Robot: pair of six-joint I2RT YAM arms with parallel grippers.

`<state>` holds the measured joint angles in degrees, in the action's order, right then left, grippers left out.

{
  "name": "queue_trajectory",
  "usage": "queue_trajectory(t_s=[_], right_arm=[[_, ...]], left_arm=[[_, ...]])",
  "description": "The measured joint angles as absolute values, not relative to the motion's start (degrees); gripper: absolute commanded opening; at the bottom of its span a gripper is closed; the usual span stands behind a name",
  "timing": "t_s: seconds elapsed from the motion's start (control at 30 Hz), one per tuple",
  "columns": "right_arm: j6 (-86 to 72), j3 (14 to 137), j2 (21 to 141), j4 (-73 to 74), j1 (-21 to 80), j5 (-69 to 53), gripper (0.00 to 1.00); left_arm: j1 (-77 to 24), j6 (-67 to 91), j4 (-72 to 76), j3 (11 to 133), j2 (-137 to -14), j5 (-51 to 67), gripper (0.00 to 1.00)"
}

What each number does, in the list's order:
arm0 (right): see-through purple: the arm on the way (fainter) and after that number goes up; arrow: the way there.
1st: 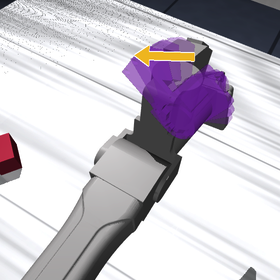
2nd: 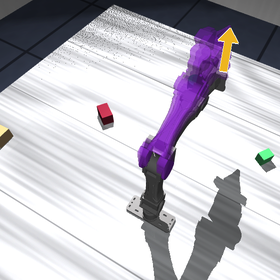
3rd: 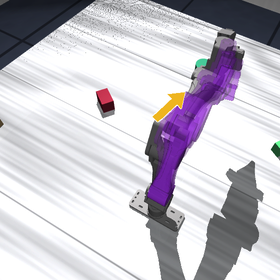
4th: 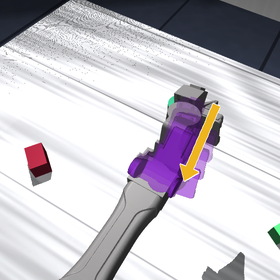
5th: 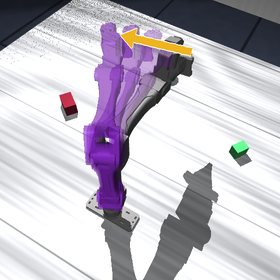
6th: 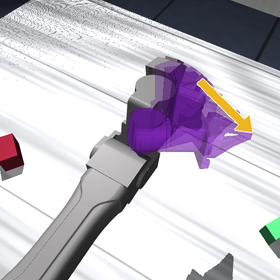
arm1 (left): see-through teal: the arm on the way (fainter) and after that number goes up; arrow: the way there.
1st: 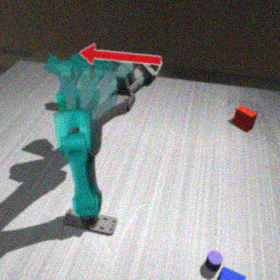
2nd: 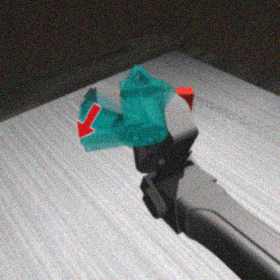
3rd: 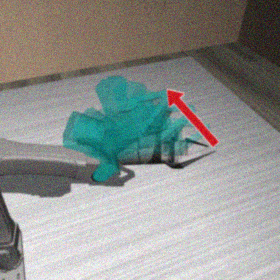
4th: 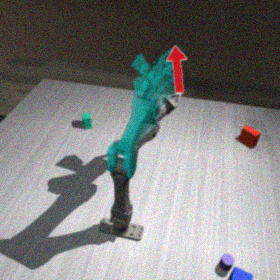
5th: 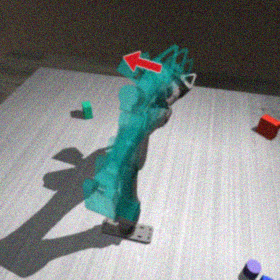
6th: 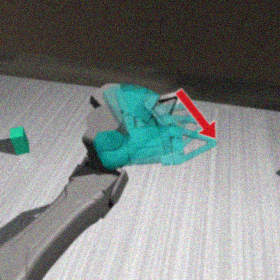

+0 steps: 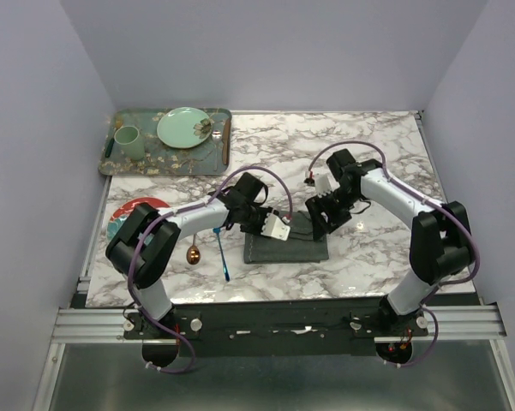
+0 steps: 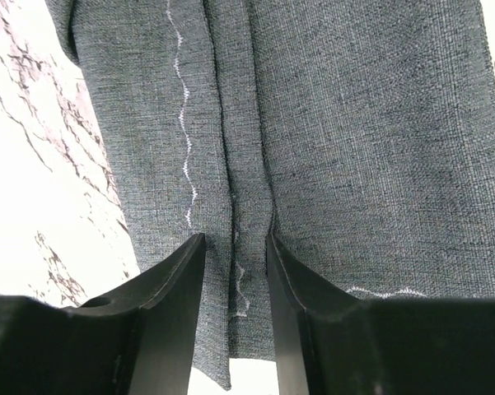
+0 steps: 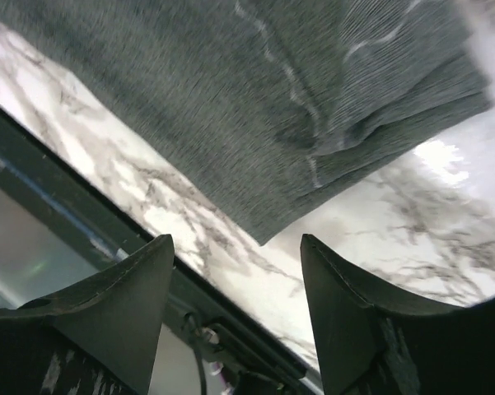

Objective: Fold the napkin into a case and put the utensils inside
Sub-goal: Smooth out the 2/3-rectangle-folded napkin at the center of the board.

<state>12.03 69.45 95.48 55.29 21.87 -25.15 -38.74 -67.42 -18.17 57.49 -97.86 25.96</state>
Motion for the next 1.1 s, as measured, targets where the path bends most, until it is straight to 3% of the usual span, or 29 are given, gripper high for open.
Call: queue_trajectory(t_s=[0.37, 0.77, 1.1], right_arm=[[10.5, 65.8, 100.4, 57.1, 18.3, -32.8, 0.64], [9.2, 62.9, 103.0, 56.4, 18.3, -33.6, 0.47], [7.4, 61.9, 103.5, 54.9, 18.3, -32.6, 0.49]], left_arm=[[-38.8, -68.4, -21.5, 59.0, -99.4, 26.0, 0.45], [-38.8, -68.4, -25.0, 62.1, -101.7, 26.0, 0.23], [-38.9, -64.4, -25.7, 63.8, -101.8, 26.0, 0.08]])
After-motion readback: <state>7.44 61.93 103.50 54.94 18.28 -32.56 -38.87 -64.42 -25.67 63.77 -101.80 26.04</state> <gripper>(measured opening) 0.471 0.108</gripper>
